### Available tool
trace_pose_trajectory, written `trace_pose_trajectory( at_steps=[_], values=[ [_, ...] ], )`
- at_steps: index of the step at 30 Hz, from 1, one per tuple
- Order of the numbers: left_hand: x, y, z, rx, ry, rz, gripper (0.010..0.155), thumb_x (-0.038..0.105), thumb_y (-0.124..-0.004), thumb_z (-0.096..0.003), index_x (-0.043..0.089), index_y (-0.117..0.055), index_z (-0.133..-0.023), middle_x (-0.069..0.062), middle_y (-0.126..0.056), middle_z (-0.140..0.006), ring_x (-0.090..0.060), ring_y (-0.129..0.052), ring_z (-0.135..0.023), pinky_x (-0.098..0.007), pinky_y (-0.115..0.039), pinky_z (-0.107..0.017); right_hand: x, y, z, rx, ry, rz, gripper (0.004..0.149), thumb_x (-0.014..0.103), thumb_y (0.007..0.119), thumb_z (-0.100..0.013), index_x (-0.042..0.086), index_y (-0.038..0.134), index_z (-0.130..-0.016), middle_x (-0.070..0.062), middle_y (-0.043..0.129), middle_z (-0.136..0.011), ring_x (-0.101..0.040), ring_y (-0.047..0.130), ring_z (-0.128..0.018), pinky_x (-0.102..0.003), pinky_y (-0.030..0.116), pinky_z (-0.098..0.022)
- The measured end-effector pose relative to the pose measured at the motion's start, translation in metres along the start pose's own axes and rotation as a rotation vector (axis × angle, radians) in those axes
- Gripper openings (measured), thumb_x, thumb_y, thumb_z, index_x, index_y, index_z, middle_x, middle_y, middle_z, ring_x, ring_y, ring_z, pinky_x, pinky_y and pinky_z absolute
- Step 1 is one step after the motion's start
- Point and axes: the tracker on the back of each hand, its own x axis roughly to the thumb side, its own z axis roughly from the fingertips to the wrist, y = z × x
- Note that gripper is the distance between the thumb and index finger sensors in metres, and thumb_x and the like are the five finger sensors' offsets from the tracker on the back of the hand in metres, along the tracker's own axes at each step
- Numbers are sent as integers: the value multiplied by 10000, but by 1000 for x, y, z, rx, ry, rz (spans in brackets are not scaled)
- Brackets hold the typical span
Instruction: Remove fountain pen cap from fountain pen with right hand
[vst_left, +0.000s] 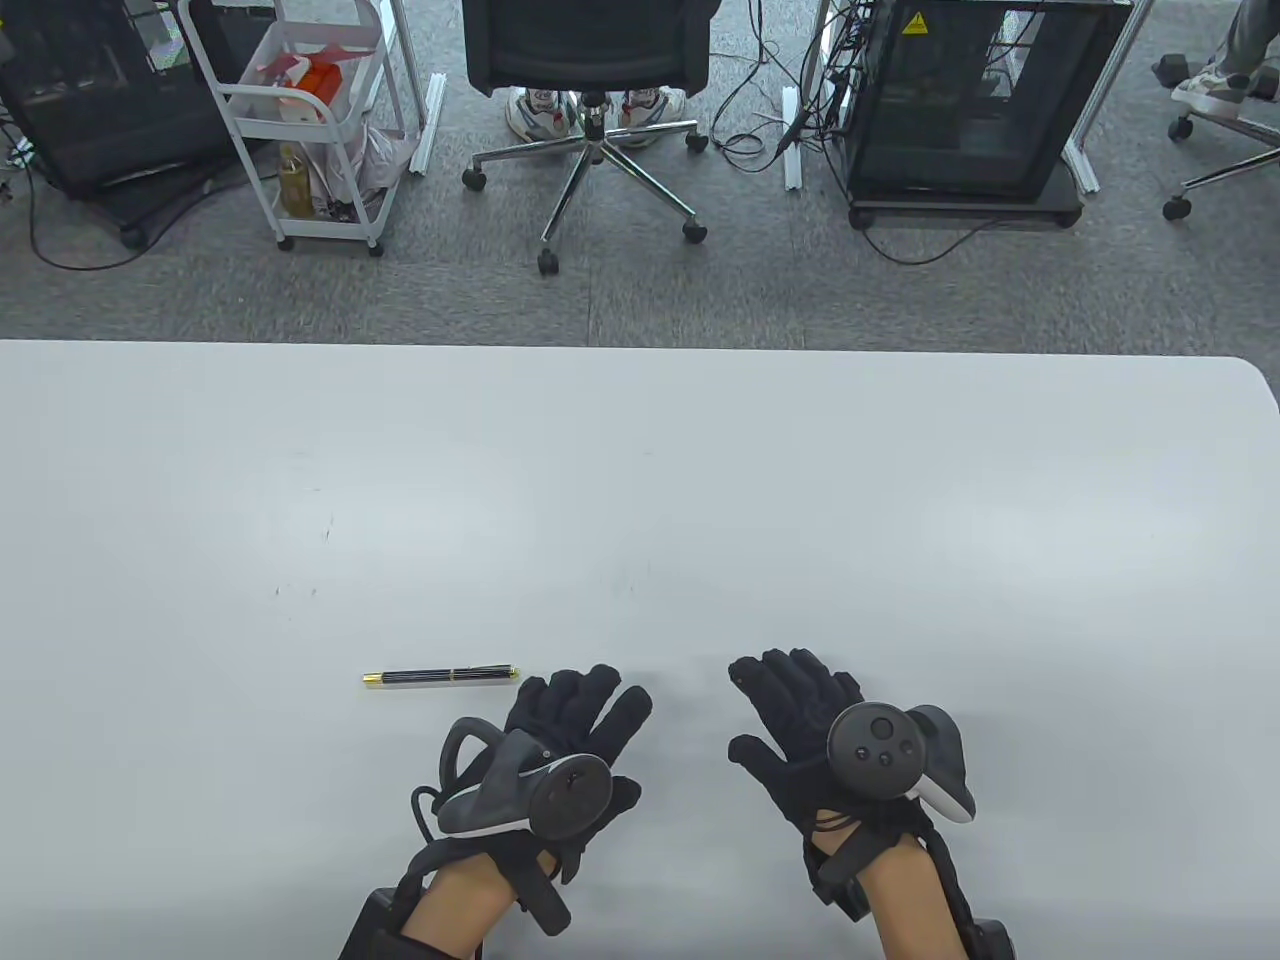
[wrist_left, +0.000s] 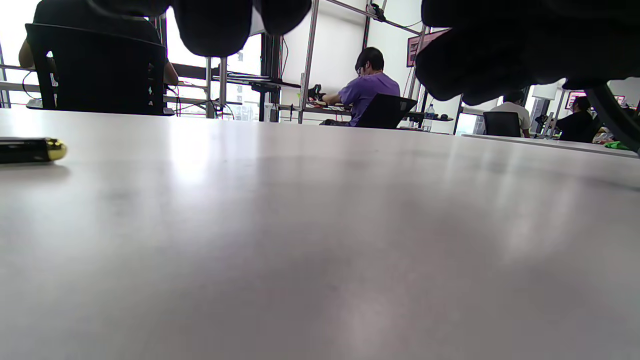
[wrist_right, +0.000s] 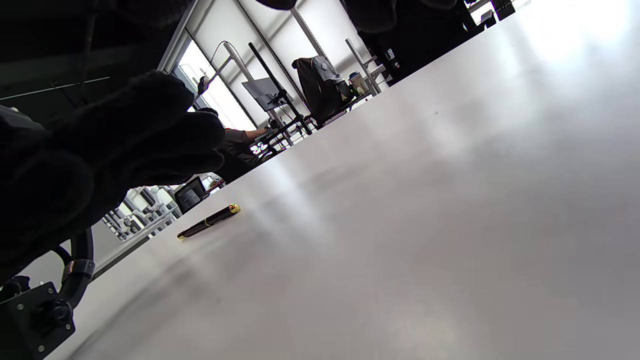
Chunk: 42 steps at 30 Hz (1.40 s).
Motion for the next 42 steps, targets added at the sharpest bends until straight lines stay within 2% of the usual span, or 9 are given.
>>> trace_pose_trajectory(
  at_steps=[15, 20, 42],
  values=[
    [4, 0, 3, 2, -25, -9, 773, 643, -490, -345, 331, -244, -1008, -167, -433, -1126, -497, -631, -1006, -699, -527, -654, 2, 4, 1, 16, 15, 10, 709, 610, 597, -528, 313, 339, -1118, -234, 410, -1171, -536, 376, -1067, -730, 260, -715],
    [9, -3, 3, -33, -50, -28, 775, 646, -487, -345, 336, -230, -1007, -163, -423, -1129, -491, -631, -1008, -697, -530, -654, 4, 6, 3, 23, 18, 42, 706, 606, 600, -528, 307, 350, -1117, -237, 425, -1165, -532, 394, -1065, -731, 271, -715],
    [1, 7, 6, 42, 0, 21, 759, 622, -524, -341, 329, -305, -1006, -167, -510, -1106, -480, -696, -971, -692, -548, -648, 7, 6, 2, 28, 4, 50, 697, 595, 607, -529, 289, 387, -1115, -243, 455, -1153, -533, 424, -1056, -728, 286, -715]
  ],
)
